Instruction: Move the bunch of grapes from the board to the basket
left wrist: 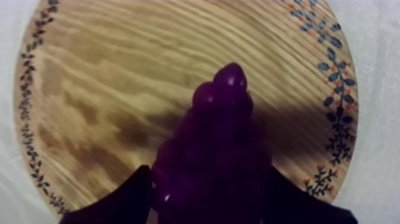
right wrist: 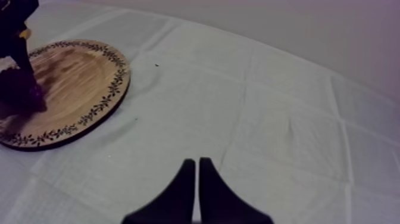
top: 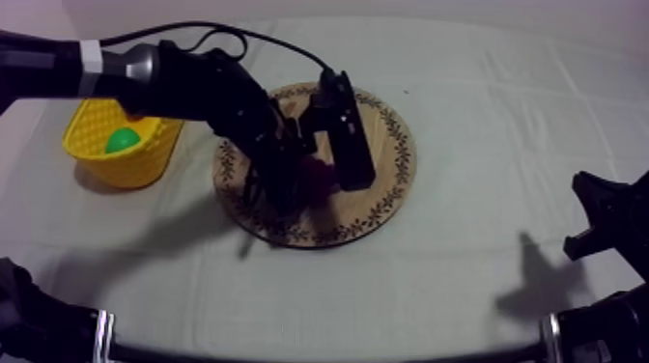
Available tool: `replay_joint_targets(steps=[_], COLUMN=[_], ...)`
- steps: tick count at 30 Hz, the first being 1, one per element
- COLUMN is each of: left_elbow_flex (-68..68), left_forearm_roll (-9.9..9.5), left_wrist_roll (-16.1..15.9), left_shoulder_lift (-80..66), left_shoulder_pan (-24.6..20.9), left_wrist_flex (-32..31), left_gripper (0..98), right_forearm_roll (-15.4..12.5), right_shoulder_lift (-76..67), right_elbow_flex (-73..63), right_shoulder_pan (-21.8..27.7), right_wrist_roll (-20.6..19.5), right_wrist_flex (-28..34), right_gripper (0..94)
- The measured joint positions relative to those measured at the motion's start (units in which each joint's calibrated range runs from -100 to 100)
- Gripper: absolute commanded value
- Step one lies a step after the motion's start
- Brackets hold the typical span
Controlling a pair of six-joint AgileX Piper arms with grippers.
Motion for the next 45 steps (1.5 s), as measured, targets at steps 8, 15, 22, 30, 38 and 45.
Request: replay_joint_targets(steps=[8,15,22,30,38,45], left_elbow_flex=[3.93,8.48,14.73,15.04,7.22,2.26], left_forearm_roll=[-2.21,-2.11,-2.24,-4.18,-7.49,-8.07], left_wrist_roll=[1.57,1.03,0.48,2.49,6.73,9.75], left_shoulder_lift=[-8.33,-18.85,-31.16,-41.88,-38.45,-31.67], left_shoulder_pan=[-1.7,-4.34,-7.65,-12.52,-18.84,-24.3], left_wrist_flex=[0.85,6.02,12.71,21.44,23.29,21.09], left_gripper=[42.7,43.0,43.5,43.1,41.2,40.2], right_forearm_roll=[0.0,0.0,0.0,0.0,0.0,0.0], right_shoulder_lift=[0.0,0.0,0.0,0.0,0.0,0.0], right_elbow_flex=[0.0,0.0,0.0,0.0,0.0,0.0], right_shoulder_pan=[0.0,0.0,0.0,0.0,0.0,0.0], right_wrist_roll=[-0.04,0.0,0.01,0.01,0.01,0.01], right_wrist_flex=[0.0,0.0,0.0,0.0,0.0,0.0], right_gripper=[0.4,0.4,0.4,0.4,0.4,0.4])
